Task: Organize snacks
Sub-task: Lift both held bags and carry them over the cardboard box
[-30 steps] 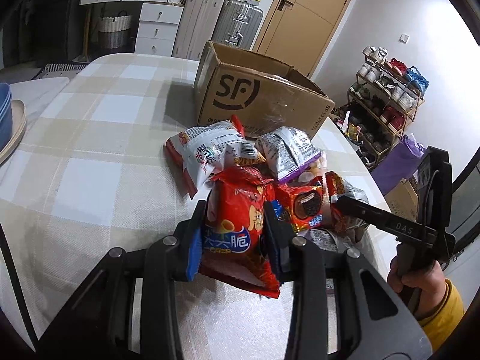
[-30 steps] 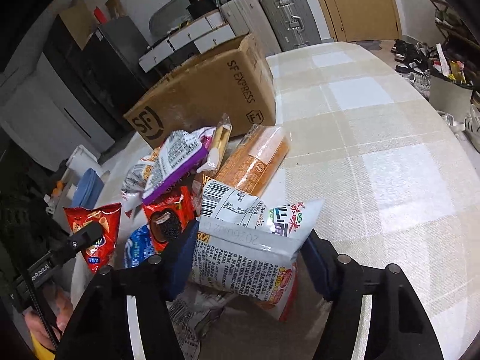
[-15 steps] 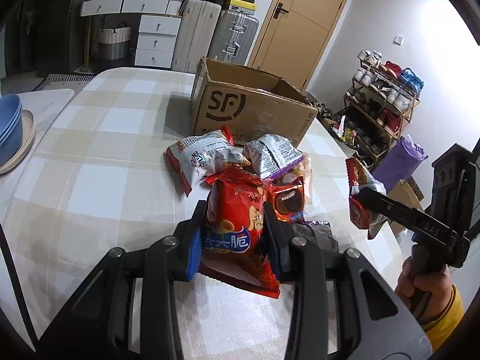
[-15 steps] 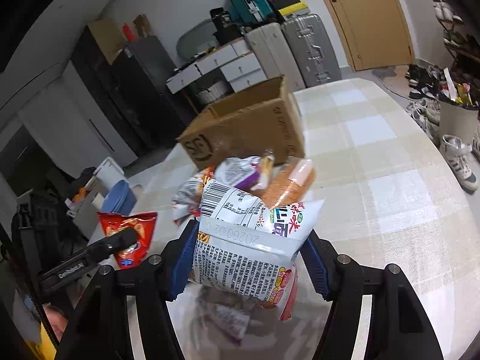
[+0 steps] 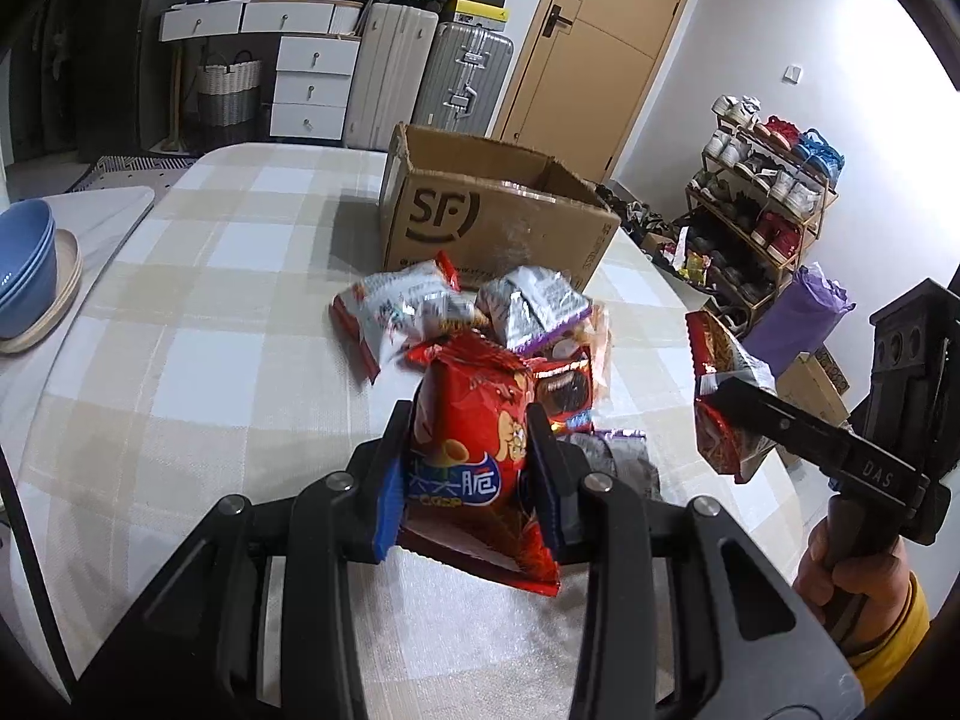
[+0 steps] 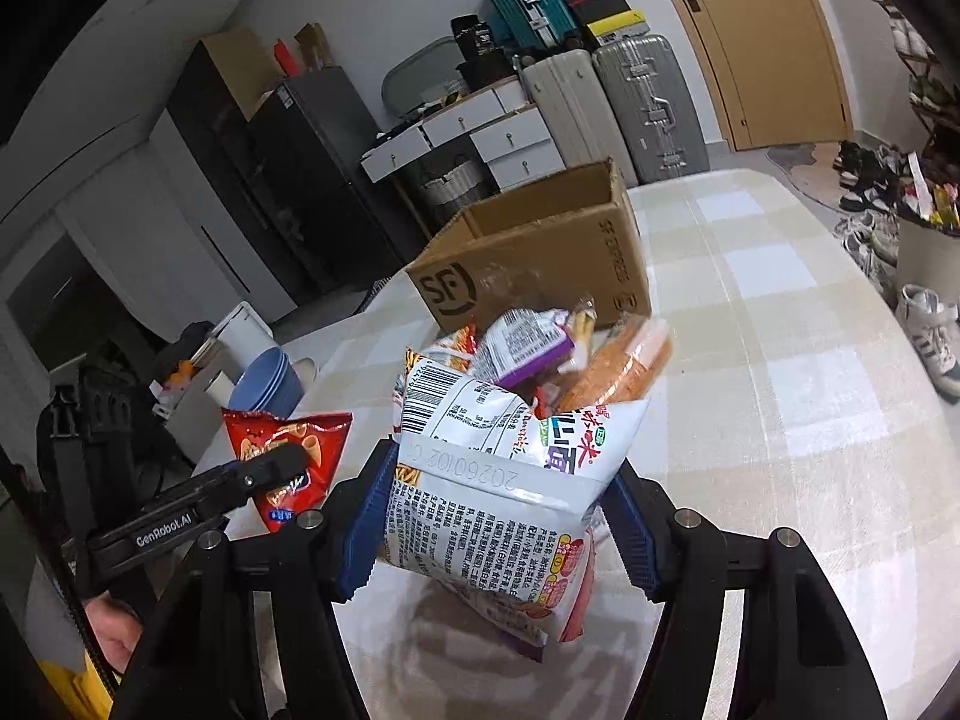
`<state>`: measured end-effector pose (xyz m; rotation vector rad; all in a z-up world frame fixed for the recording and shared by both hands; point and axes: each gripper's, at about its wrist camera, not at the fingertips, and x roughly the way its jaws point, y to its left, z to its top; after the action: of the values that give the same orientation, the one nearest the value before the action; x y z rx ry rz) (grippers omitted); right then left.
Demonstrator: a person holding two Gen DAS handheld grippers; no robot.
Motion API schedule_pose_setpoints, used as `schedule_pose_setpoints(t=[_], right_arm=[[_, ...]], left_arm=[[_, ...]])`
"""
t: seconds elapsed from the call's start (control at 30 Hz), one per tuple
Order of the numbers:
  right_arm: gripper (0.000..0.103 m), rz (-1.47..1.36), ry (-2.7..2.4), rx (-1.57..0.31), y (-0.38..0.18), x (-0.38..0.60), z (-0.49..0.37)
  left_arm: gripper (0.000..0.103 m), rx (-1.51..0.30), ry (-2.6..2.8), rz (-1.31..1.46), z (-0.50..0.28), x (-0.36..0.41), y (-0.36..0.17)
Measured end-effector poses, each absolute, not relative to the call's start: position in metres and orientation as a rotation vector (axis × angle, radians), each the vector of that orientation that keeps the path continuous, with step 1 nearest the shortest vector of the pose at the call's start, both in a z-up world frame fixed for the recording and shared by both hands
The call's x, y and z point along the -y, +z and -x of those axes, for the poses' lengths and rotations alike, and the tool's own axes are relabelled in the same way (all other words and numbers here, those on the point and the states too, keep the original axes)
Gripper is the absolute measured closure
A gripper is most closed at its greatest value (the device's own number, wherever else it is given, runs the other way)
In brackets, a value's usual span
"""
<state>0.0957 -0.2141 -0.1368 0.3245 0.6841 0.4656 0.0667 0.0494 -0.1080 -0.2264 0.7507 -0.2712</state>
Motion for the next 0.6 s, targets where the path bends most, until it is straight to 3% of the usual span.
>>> schedule_pose_setpoints(t=[0.6], right_arm=[[0.037, -0.265, 0.574, -0.600, -0.043, 0.198, -0.172]], left_arm=[[0.071, -0.691, -0.331, 0.179, -0.150, -0.063, 0.001]])
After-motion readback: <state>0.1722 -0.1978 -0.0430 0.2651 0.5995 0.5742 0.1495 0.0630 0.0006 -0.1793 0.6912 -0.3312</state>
